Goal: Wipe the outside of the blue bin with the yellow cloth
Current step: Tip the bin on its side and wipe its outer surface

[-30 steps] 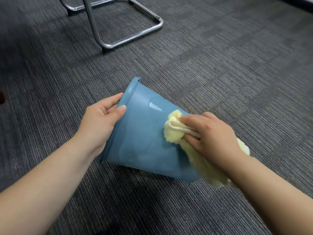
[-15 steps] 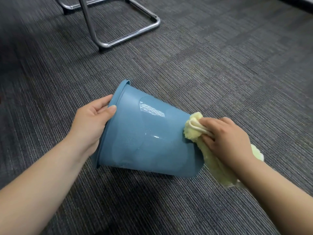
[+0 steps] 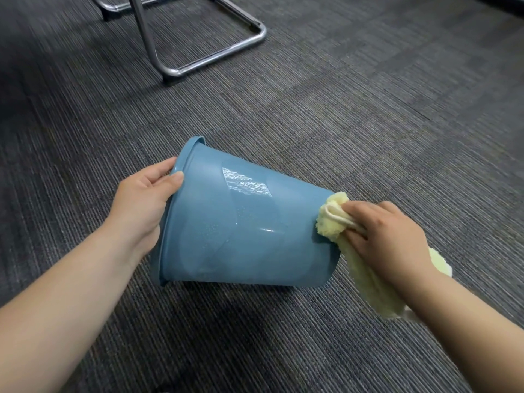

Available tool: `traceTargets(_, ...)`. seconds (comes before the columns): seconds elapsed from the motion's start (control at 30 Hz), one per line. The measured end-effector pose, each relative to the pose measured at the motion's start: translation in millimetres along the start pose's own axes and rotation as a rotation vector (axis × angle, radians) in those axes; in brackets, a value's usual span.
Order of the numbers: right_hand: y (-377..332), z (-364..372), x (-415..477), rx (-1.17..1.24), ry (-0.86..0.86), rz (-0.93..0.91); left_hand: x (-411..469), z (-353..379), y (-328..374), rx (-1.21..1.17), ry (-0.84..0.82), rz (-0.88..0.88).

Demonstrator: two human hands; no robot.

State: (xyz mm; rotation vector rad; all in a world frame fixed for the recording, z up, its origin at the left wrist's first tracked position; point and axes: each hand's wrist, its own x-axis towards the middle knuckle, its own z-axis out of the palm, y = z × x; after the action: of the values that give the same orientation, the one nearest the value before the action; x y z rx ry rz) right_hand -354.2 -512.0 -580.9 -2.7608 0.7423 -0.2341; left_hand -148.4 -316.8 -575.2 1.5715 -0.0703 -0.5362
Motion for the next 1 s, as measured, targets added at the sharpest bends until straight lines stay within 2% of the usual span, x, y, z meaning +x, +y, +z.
traceTargets(0.13, -14, 1, -5, 0.017, -0.038, -0.095, 2, -3, 0, 0.001, 0.022, -0.012)
traceTargets(0.3, -10, 4, 0, 0.013, 0.002, -0.033, -3, 2, 2, -0.053, -0.047, -0.001)
traceTargets(0.4, -3, 5, 4, -0.031, 0.027, 0.037, -6, -3, 8, 0.02, -0.2, 0.041)
traceTargets(0.5, 3, 3, 7, -0.067, 0.025, 0.119, -8, -15, 17, 0.187, -0.452, 0.046)
traceTargets(0.6, 3, 4, 8, -0.089, 0.021, 0.142, -11, -22, 21, 0.36, -0.662, -0.045)
traceTargets(0.67, 1, 5, 9, -0.1, 0.018, 0.15, -14, -25, 22, 0.412, -0.719, -0.098)
traceTargets(0.8, 0, 5, 12, -0.113, 0.013, 0.165, -13, -31, 22, 0.376, -0.641, -0.119)
traceTargets(1.0, 0, 4, 13, -0.097, 0.014, 0.19, -13, -10, 6, 0.233, -0.121, 0.112)
